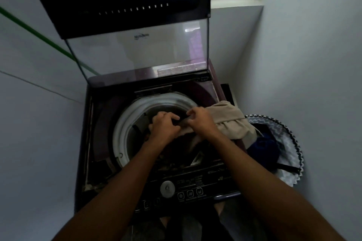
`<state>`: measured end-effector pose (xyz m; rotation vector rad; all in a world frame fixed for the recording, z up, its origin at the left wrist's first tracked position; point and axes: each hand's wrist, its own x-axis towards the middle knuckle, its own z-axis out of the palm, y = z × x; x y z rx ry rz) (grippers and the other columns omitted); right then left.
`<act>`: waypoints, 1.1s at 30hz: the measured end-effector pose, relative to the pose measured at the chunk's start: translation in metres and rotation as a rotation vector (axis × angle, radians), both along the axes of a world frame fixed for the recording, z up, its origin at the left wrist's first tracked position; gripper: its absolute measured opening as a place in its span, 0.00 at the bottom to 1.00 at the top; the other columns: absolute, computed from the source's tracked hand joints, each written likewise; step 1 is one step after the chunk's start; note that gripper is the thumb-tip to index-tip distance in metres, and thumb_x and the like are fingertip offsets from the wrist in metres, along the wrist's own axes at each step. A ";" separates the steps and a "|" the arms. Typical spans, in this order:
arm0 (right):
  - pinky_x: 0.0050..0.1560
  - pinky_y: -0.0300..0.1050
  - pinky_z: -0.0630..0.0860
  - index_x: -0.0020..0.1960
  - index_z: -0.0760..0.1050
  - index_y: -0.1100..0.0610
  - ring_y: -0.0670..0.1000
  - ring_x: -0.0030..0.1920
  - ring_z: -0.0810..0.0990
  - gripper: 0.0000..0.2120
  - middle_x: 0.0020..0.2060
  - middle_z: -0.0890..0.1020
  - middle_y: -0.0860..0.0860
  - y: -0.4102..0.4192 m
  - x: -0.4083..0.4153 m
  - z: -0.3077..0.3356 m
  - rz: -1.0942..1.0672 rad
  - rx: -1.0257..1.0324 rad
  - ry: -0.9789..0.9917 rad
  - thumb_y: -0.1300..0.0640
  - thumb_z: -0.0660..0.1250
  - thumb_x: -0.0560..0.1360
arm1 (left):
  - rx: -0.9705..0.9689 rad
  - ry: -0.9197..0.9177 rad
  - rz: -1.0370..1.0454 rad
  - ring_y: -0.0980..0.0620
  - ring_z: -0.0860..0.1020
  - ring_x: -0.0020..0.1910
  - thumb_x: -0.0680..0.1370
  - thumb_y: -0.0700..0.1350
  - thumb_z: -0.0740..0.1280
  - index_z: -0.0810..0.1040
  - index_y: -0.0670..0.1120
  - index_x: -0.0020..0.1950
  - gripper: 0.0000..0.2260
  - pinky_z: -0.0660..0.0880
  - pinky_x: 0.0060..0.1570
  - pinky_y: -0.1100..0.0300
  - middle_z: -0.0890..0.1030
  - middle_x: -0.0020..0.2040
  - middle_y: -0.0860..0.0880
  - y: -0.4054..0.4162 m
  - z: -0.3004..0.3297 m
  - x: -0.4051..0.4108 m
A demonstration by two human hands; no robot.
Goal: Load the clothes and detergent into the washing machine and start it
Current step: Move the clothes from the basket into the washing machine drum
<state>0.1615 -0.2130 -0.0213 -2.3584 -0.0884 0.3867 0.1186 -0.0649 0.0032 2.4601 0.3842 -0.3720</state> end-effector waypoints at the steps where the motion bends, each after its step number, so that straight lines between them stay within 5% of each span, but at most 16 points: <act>1: 0.57 0.51 0.71 0.56 0.79 0.56 0.55 0.55 0.73 0.15 0.52 0.77 0.53 -0.011 -0.002 0.007 0.036 -0.152 -0.158 0.60 0.68 0.70 | -0.012 -0.015 -0.036 0.47 0.69 0.68 0.73 0.48 0.70 0.78 0.57 0.60 0.15 0.67 0.68 0.48 0.71 0.67 0.50 -0.010 0.003 0.003; 3: 0.62 0.56 0.69 0.59 0.77 0.52 0.57 0.63 0.68 0.18 0.60 0.74 0.53 -0.037 -0.005 0.016 0.007 -0.367 -0.332 0.55 0.68 0.69 | -0.096 -0.061 -0.128 0.48 0.71 0.65 0.73 0.48 0.71 0.78 0.57 0.60 0.15 0.69 0.66 0.49 0.73 0.64 0.51 -0.031 0.008 0.009; 6: 0.67 0.63 0.63 0.70 0.69 0.49 0.60 0.72 0.60 0.31 0.72 0.65 0.55 -0.081 -0.003 0.018 -0.210 -0.452 -0.172 0.42 0.70 0.70 | -0.229 -0.073 -0.307 0.52 0.72 0.64 0.73 0.44 0.71 0.77 0.53 0.63 0.19 0.68 0.62 0.62 0.74 0.61 0.50 -0.069 0.015 0.016; 9: 0.69 0.65 0.63 0.78 0.55 0.48 0.63 0.75 0.57 0.54 0.76 0.57 0.58 -0.119 -0.001 0.009 -0.409 -0.213 0.171 0.29 0.73 0.61 | -0.286 -0.115 -0.411 0.66 0.68 0.60 0.72 0.34 0.69 0.77 0.49 0.59 0.19 0.60 0.56 0.81 0.73 0.55 0.58 -0.100 0.021 0.015; 11: 0.68 0.60 0.70 0.79 0.53 0.47 0.61 0.73 0.66 0.63 0.76 0.61 0.59 -0.133 -0.001 0.001 -0.457 0.075 0.328 0.26 0.74 0.52 | -0.292 -0.118 -0.416 0.60 0.68 0.65 0.72 0.34 0.69 0.76 0.45 0.65 0.22 0.58 0.57 0.81 0.74 0.61 0.53 -0.114 0.017 0.014; 13: 0.61 0.56 0.77 0.74 0.62 0.49 0.55 0.63 0.77 0.57 0.68 0.74 0.56 -0.136 -0.003 -0.003 -0.430 0.235 0.358 0.28 0.75 0.52 | -0.277 -0.074 -0.398 0.49 0.67 0.70 0.72 0.38 0.70 0.73 0.46 0.71 0.26 0.61 0.63 0.70 0.69 0.69 0.45 -0.122 0.012 0.013; 15: 0.53 0.55 0.80 0.62 0.71 0.50 0.52 0.53 0.81 0.39 0.55 0.81 0.52 -0.132 -0.002 -0.003 -0.393 0.171 0.279 0.32 0.76 0.58 | -0.250 -0.062 -0.387 0.47 0.66 0.70 0.72 0.40 0.72 0.69 0.47 0.73 0.30 0.62 0.63 0.66 0.67 0.70 0.45 -0.125 0.011 0.011; 17: 0.44 0.52 0.79 0.51 0.71 0.49 0.52 0.46 0.80 0.28 0.48 0.80 0.52 -0.125 0.000 -0.001 -0.386 0.033 0.123 0.37 0.75 0.60 | -0.252 -0.087 -0.374 0.47 0.66 0.70 0.71 0.41 0.72 0.64 0.49 0.76 0.35 0.63 0.62 0.66 0.66 0.71 0.44 -0.124 0.009 0.013; 21: 0.41 0.46 0.71 0.51 0.72 0.55 0.57 0.46 0.78 0.14 0.49 0.78 0.56 -0.102 0.008 0.013 -0.363 -0.085 -0.112 0.55 0.72 0.68 | -0.356 -0.146 -0.306 0.49 0.70 0.67 0.68 0.43 0.72 0.56 0.56 0.78 0.42 0.72 0.65 0.53 0.66 0.69 0.45 -0.111 0.006 0.015; 25: 0.42 0.45 0.72 0.49 0.75 0.57 0.55 0.45 0.78 0.09 0.46 0.80 0.55 -0.074 0.016 0.032 -0.306 0.011 -0.201 0.64 0.69 0.69 | -0.381 -0.195 -0.221 0.50 0.69 0.66 0.70 0.39 0.73 0.54 0.55 0.79 0.44 0.70 0.64 0.59 0.65 0.68 0.44 -0.091 0.009 0.015; 33: 0.45 0.52 0.76 0.44 0.76 0.61 0.55 0.42 0.79 0.08 0.40 0.81 0.55 0.009 0.016 0.041 -0.082 0.151 -0.219 0.62 0.71 0.66 | -0.418 -0.325 0.049 0.51 0.70 0.65 0.67 0.37 0.74 0.63 0.53 0.75 0.39 0.66 0.63 0.65 0.66 0.69 0.45 -0.027 0.003 0.012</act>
